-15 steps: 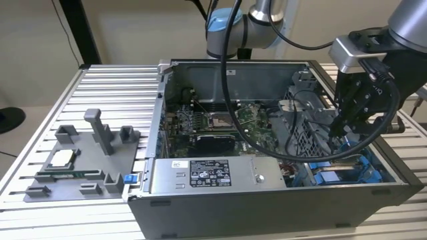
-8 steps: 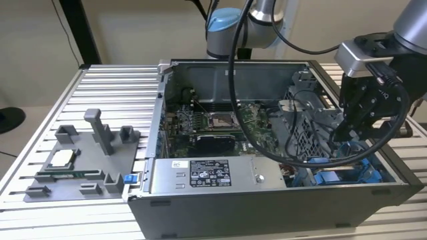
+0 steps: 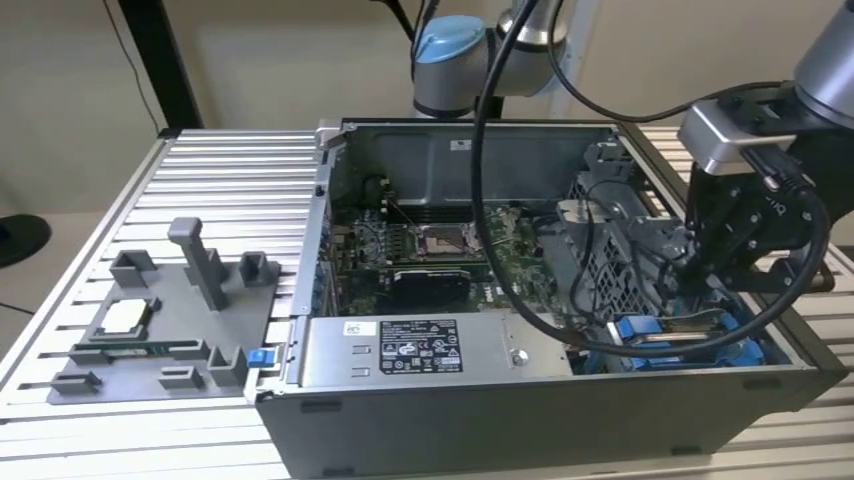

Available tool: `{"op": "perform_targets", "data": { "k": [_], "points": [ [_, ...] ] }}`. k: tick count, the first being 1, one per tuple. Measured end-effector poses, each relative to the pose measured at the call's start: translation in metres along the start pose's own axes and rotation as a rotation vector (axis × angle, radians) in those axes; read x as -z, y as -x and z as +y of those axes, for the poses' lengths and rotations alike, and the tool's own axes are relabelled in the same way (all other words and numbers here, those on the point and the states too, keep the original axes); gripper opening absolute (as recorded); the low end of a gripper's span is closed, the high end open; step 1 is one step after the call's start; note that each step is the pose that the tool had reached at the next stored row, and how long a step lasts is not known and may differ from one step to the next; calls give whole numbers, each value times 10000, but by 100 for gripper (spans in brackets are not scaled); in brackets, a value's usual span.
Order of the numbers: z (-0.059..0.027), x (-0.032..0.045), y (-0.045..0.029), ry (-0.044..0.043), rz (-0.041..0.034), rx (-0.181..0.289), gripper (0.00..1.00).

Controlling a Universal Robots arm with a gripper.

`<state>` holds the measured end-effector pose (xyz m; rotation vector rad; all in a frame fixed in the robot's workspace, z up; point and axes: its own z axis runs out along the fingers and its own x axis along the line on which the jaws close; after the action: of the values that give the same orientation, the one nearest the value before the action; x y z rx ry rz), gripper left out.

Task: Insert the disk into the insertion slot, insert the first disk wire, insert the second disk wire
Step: 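Insert the first disk wire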

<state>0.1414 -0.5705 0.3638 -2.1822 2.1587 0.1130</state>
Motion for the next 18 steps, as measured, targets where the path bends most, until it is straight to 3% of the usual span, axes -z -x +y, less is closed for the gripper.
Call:
{"op": "perform_targets", "data": {
  "k": [8, 18],
  "points": [
    [-52, -68, -81, -31, 41, 3, 0],
    [-151, -155, -96, -46, 96, 5, 0]
  ]
}}
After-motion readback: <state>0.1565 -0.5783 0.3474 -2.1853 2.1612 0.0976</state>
